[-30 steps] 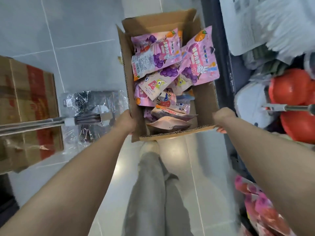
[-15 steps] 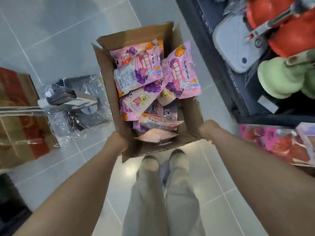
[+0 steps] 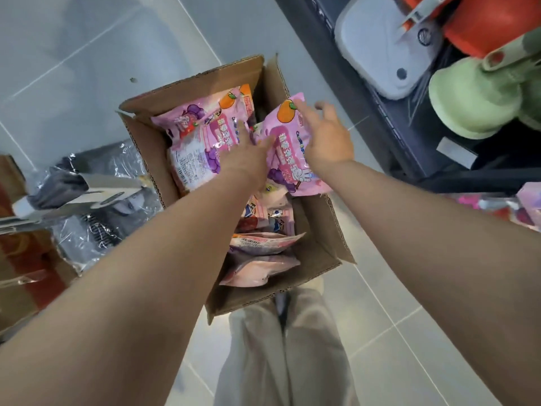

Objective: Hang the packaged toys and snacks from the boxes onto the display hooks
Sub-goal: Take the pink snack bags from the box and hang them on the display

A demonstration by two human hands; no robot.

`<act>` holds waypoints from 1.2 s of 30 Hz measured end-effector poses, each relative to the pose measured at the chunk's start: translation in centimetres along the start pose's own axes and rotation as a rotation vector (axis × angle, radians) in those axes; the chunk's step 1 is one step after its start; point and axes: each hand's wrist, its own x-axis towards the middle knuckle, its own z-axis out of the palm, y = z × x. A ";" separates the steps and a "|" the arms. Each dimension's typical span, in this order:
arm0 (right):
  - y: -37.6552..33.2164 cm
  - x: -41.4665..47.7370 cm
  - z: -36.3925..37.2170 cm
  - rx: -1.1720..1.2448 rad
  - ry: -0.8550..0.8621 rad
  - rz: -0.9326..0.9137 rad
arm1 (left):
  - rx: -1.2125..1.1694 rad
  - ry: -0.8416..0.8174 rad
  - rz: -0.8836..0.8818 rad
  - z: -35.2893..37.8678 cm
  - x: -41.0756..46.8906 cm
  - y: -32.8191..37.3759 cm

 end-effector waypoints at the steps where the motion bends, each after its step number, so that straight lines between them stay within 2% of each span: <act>1: 0.2 0.6 -0.2 -0.122 -0.046 -0.089 | 0.001 -0.031 -0.032 0.0 0.4 0.0; 3: 0.8 1.7 -0.3 -0.344 -0.115 -0.299 | 0.043 -0.075 -0.084 0.2 1.1 -0.5; 5: 1.1 2.6 -0.6 -0.451 -0.186 -0.445 | 0.111 -0.076 -0.152 0.4 1.1 -1.2; 7: 1.1 3.1 -1.2 -0.520 -0.192 -0.501 | 0.094 -0.015 -0.194 0.2 1.0 -1.2; 11: 0.6 2.9 -2.8 -0.626 -0.203 -0.603 | -0.092 0.162 -0.240 -1.1 0.2 -2.4; 15: -1.6 1.5 -4.5 -0.682 -0.257 -0.608 | -0.108 0.315 -0.273 -3.6 -3.0 -6.2; 18: -3.6 -1.0 -6.4 -0.629 -0.241 -0.617 | -0.120 0.333 -0.260 -6.4 -7.0 -7.7; 22: -6.4 -5.6 -11.9 -0.516 -0.321 -0.528 | -0.131 0.362 -0.273 -11.2 -13.0 -7.7; 25: -8.9 -9.2 -18.1 -0.547 -0.290 -0.552 | -0.093 0.478 -0.187 -16.1 -18.7 -5.9; 29: -11.3 -15.6 -26.8 -0.557 -0.169 -0.545 | -0.012 0.668 0.039 -22.4 -27.1 -2.7; 33: -11.8 -24.0 -33.1 -0.438 -0.160 -0.358 | 0.049 0.777 0.240 -26.0 -34.9 0.5; 36: -11.6 -31.5 -37.1 -0.349 -0.076 -0.220 | 0.073 0.874 0.435 -27.4 -41.3 3.9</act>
